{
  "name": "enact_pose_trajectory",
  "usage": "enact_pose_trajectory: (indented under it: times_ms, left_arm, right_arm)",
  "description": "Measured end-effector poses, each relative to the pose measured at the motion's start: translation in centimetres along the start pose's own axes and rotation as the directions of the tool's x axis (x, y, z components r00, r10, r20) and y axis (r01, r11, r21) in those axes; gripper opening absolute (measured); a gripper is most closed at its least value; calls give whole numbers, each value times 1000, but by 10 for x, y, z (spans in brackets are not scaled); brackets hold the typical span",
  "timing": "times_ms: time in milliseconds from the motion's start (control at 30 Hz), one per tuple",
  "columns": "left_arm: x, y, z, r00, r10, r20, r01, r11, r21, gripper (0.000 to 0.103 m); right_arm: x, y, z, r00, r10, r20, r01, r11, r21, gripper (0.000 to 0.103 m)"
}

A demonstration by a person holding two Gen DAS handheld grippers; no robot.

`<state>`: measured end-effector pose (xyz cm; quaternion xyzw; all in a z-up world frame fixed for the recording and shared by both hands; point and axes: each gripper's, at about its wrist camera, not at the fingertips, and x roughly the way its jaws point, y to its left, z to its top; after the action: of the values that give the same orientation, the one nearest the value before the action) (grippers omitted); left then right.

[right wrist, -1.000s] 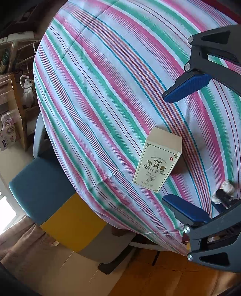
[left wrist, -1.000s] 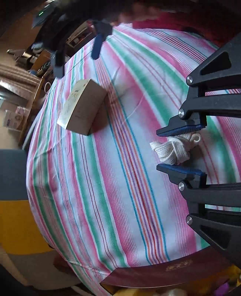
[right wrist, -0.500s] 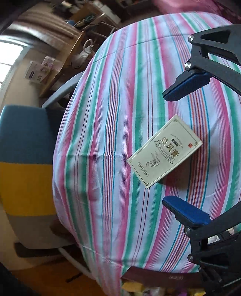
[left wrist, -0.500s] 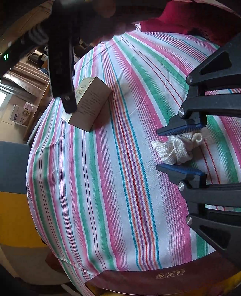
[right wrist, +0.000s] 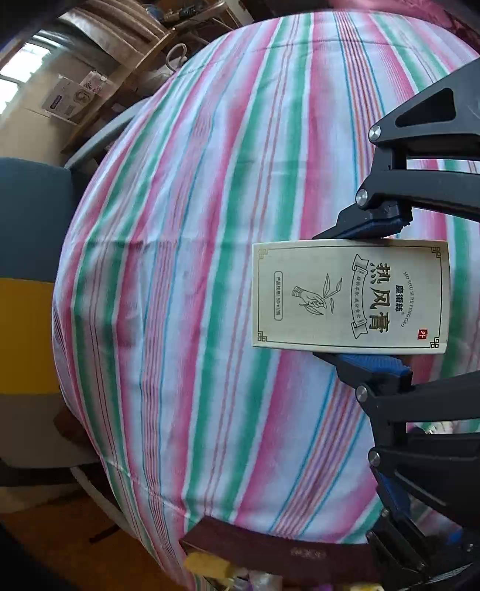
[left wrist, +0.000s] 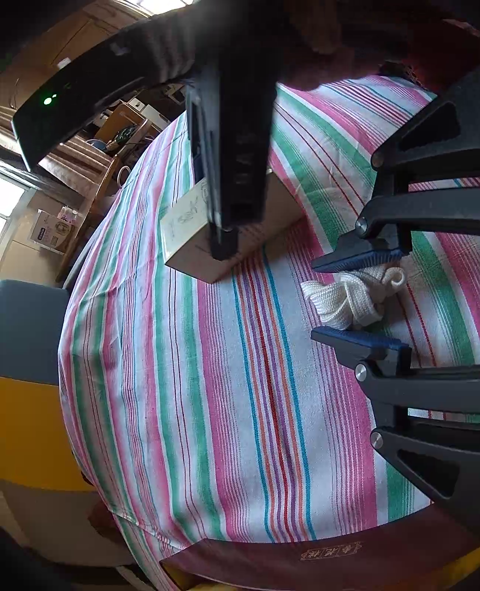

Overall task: Organize objects
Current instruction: 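Grasp the white printed gift box with the right tool while the left tool holds the bundle, then carry the white cloth bundle into the gold tray and open the left tool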

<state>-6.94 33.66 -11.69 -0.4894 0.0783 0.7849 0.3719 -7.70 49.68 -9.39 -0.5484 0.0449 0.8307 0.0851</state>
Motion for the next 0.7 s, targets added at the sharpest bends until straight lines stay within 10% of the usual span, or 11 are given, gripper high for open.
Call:
enact_pose_trajectory:
  times_ms: [700]
  left_arm:
    - [-103, 10, -39, 983, 74, 169, -73, 997, -15, 28]
  right_arm:
    - [15, -3, -5, 1000, 0, 10, -1, 1000, 15, 51]
